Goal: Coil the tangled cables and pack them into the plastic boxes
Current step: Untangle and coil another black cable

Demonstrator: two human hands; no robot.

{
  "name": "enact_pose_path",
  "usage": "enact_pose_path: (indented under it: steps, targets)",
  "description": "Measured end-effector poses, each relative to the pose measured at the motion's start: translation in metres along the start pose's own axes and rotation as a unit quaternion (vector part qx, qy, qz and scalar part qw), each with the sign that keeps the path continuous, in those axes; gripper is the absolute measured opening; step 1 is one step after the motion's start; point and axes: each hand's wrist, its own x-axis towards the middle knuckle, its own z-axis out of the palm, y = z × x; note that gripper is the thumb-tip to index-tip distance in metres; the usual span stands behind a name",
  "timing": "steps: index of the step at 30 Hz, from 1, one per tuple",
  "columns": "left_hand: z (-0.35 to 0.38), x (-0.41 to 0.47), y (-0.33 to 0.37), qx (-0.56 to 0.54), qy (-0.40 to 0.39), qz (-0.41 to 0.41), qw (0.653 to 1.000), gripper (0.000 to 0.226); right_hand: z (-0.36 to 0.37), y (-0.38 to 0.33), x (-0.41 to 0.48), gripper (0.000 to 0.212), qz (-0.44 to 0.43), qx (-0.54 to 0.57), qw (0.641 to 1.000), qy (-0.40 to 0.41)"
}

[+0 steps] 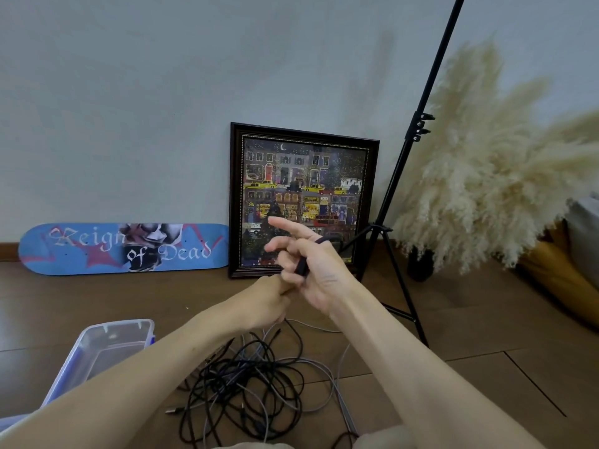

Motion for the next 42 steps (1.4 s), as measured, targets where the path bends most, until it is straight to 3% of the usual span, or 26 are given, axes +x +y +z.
enact_pose_path:
  steps: [4,7,11,16,20,24,27,30,32,36,38,42]
  targets:
    - [-0.006,-0.002,-0.001,-0.064,-0.056,0.032,0.996,0.029,-0.007,-0.002,0.005,0.046,-0.023,-0.070,0.994,0.079]
    - [-0.007,-0.003,-0.004,-0.101,-0.084,0.002,0.991,0.030,-0.009,-0.005,0.008,0.047,-0.067,-0.079,0.985,0.140]
    - [-0.017,-0.010,-0.026,-0.023,-0.117,-0.029,0.992,0.021,-0.026,-0.011,0.013,0.046,-0.123,-0.140,0.961,0.203]
    - [-0.030,-0.012,-0.014,0.040,0.007,0.038,0.998,0.019,-0.039,0.000,0.013,0.046,-0.074,-0.348,0.922,0.152]
    - [-0.035,-0.013,0.001,0.124,0.028,0.068,0.989,0.025,-0.030,0.008,0.012,0.049,-0.054,-0.415,0.902,0.112]
    - [-0.039,-0.018,0.012,0.222,0.084,0.081,0.968,0.021,-0.022,0.015,0.004,0.024,-0.010,-0.471,0.881,0.051]
    - [-0.041,-0.015,0.014,0.125,0.135,0.114,0.976,0.006,-0.018,0.012,0.000,0.048,0.059,-0.418,0.906,0.023]
    - [-0.048,-0.012,0.014,-0.058,0.164,0.115,0.978,0.030,-0.017,0.004,0.000,0.070,0.161,-0.277,0.947,-0.010]
    - [-0.054,-0.012,0.011,-0.110,0.156,0.089,0.978,0.033,-0.020,0.000,0.000,0.079,0.175,-0.227,0.957,-0.039]
    - [-0.056,-0.013,-0.011,-0.113,0.089,0.022,0.989,0.010,-0.027,-0.005,0.000,0.058,0.155,-0.177,0.972,-0.018]
    - [-0.054,-0.017,-0.019,-0.131,0.053,0.002,0.990,0.010,-0.032,-0.006,-0.001,0.043,0.144,-0.160,0.977,0.000]
    - [-0.063,-0.015,-0.008,-0.209,0.119,0.014,0.971,0.020,-0.036,0.000,-0.002,0.019,0.167,-0.249,0.953,-0.036]
